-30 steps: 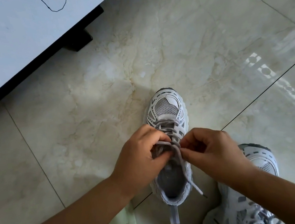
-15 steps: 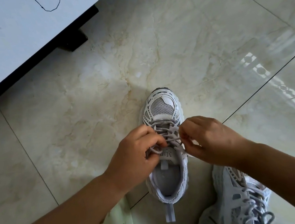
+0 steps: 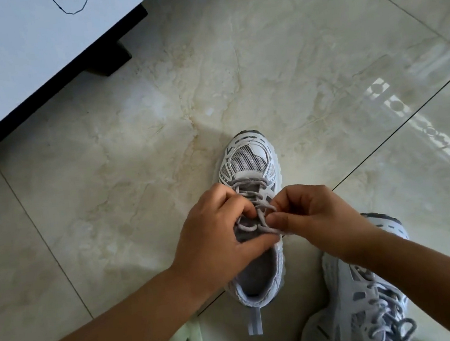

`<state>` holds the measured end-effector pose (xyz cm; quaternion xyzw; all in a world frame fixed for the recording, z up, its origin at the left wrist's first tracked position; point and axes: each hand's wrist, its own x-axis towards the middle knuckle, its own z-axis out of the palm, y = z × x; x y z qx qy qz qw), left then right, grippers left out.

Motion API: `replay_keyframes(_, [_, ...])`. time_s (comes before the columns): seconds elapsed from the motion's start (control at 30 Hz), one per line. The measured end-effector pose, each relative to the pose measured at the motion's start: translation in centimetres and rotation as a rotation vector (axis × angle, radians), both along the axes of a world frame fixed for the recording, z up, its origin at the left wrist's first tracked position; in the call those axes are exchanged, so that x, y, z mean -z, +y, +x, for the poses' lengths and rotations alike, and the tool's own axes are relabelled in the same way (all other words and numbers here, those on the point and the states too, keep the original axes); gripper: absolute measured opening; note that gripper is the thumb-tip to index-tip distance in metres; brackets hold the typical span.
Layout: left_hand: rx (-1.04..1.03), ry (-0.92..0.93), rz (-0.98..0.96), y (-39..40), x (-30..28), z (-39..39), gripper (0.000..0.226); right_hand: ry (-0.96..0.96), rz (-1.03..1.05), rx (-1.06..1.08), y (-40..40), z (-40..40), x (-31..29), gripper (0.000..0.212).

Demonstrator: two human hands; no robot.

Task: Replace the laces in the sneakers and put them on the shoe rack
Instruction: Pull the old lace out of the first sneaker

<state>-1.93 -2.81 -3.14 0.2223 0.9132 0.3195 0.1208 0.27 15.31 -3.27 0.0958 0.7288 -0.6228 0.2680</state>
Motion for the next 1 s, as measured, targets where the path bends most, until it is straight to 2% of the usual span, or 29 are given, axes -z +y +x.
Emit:
replay_keyframes(0.1, [-0.062, 0.005, 0.017, 0.5, 0.4, 0.3, 0.035, 0.161, 0.189, -0.152, 0.5, -0.4, 0.1, 0.013])
replay_keyframes(0.2, [-0.114, -0.048, 0.045, 0.6, 0.7, 0.7, 0.031, 0.470, 0.445, -0.343, 1.6, -0.5, 0.5, 0.010])
replay_keyframes(0.27, [-0.140, -0.082, 0.077, 0.4, 0.9, 0.8, 0.030, 0.546, 0.560, -0.399, 2.4, -0.2, 0.9, 0.016])
replay_keyframes(0.33, [-0.147, -0.111, 0.114, 0.2, 1.0, 0.8, 0.029, 0.470, 0.520, -0.296, 2.2, 0.3, 0.9, 0.014])
replay_keyframes(0.43, [-0.135, -0.134, 0.148, -0.1, 0.9, 0.8, 0.035, 0.043, 0.158, -0.019, 0.8, 0.7, 0.4, 0.017])
replay_keyframes(0.5, [-0.129, -0.130, 0.154, -0.1, 0.8, 0.8, 0.036, -0.074, 0.021, 0.113, 0.1, 0.9, 0.4, 0.025])
replay_keyframes(0.57, [-0.122, -0.123, 0.159, 0.1, 0.8, 0.8, 0.038, -0.060, -0.016, 0.146, -0.4, 0.8, 0.2, 0.016])
replay_keyframes(0.63, [-0.107, -0.095, 0.150, 0.3, 0.8, 0.8, 0.038, -0.009, 0.043, 0.084, -0.6, 0.7, 0.3, 0.009])
replay_keyframes(0.73, [-0.089, -0.027, 0.123, 0.6, 0.8, 0.9, 0.032, 0.153, 0.269, -0.041, -0.1, 0.5, 0.4, 0.009])
replay_keyframes(0.83, [-0.113, -0.036, 0.136, 0.5, 0.9, 1.1, 0.024, 0.377, 0.512, -0.145, 1.5, 0.6, 1.2, 0.010])
replay_keyframes(0.93, [-0.114, -0.055, 0.142, 0.3, 1.0, 1.1, 0.022, 0.479, 0.655, -0.207, 2.8, 1.1, 2.0, 0.022])
replay_keyframes(1.0, [-0.108, -0.064, 0.157, 0.2, 1.0, 1.1, 0.022, 0.565, 0.707, -0.178, 2.6, 1.4, 2.0, 0.018])
